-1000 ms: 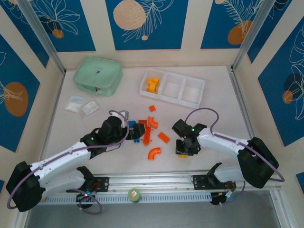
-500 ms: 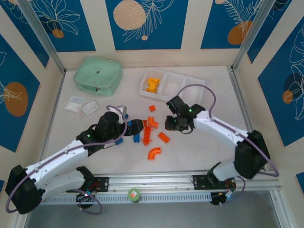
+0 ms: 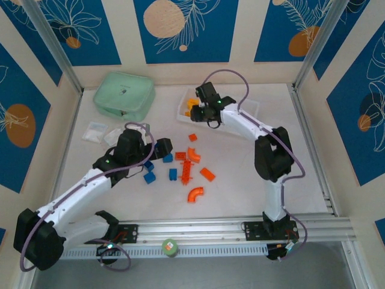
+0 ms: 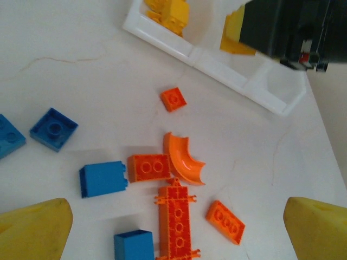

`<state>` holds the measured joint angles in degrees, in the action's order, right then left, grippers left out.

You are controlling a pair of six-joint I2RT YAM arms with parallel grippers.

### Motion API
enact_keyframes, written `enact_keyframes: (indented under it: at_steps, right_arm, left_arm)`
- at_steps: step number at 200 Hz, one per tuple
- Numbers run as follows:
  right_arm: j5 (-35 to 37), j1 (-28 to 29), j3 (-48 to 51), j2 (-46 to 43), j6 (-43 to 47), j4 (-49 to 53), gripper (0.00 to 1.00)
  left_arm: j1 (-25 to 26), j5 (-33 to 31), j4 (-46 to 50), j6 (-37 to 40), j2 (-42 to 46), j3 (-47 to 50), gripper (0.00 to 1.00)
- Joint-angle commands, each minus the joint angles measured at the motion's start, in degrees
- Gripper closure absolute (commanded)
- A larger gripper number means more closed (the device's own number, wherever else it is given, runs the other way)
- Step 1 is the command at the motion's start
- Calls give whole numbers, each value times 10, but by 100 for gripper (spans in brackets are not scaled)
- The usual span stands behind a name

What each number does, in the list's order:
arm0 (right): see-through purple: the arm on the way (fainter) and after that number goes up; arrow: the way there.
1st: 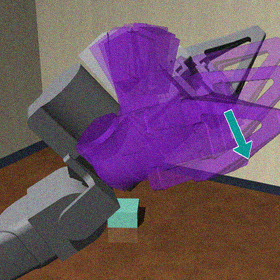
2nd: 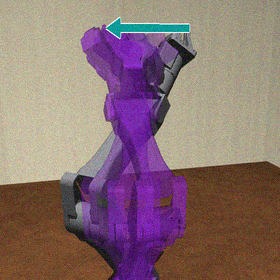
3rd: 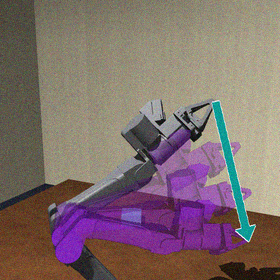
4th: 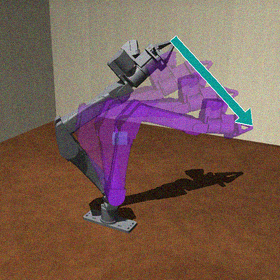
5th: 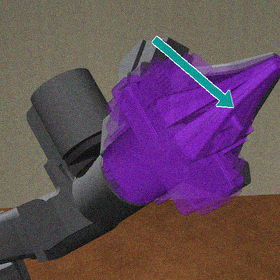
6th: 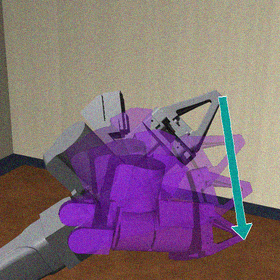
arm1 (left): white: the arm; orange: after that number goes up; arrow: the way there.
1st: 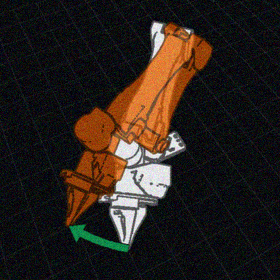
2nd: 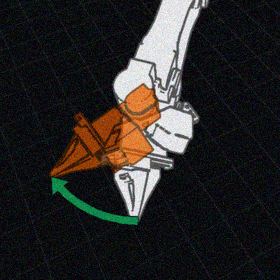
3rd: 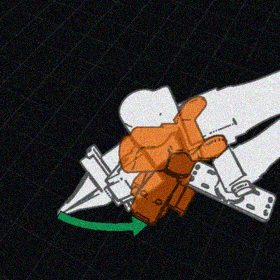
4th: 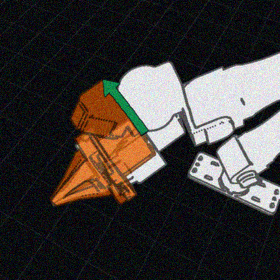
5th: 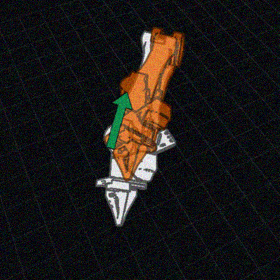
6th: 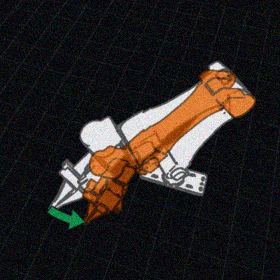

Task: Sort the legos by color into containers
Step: Place the lego in the container.

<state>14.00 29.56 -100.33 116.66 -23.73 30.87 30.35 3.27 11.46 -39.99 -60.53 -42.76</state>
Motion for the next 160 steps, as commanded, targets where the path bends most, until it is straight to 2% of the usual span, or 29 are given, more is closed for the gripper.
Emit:
enact_keyframes:
  at_steps: [1, 39, 61, 85, 114, 160]
  right_arm:
    - [-28, -18, -94, 59, 48, -1, 70]
    - [-42, -45, -242, 160, 57, 16, 68]
    - [-76, -57, -334, 221, 62, 46, 52]
    - [-72, -57, -385, 240, 70, 72, 44]
    - [-75, -53, -316, 166, 67, 49, 40]
    - [-90, -32, -50, -25, 60, -19, 33]
  left_arm:
    - [-16, 21, 6, 12, -6, -33, 1]
    - [-23, 9, 14, 19, -11, -42, 1]
    - [-26, 12, 13, 22, -19, -47, 1]
    - [-27, 16, 24, 29, -28, -59, 1]
    - [-27, 25, 35, 35, -29, -69, 1]
    - [-22, 68, 44, 26, -17, -57, 1]
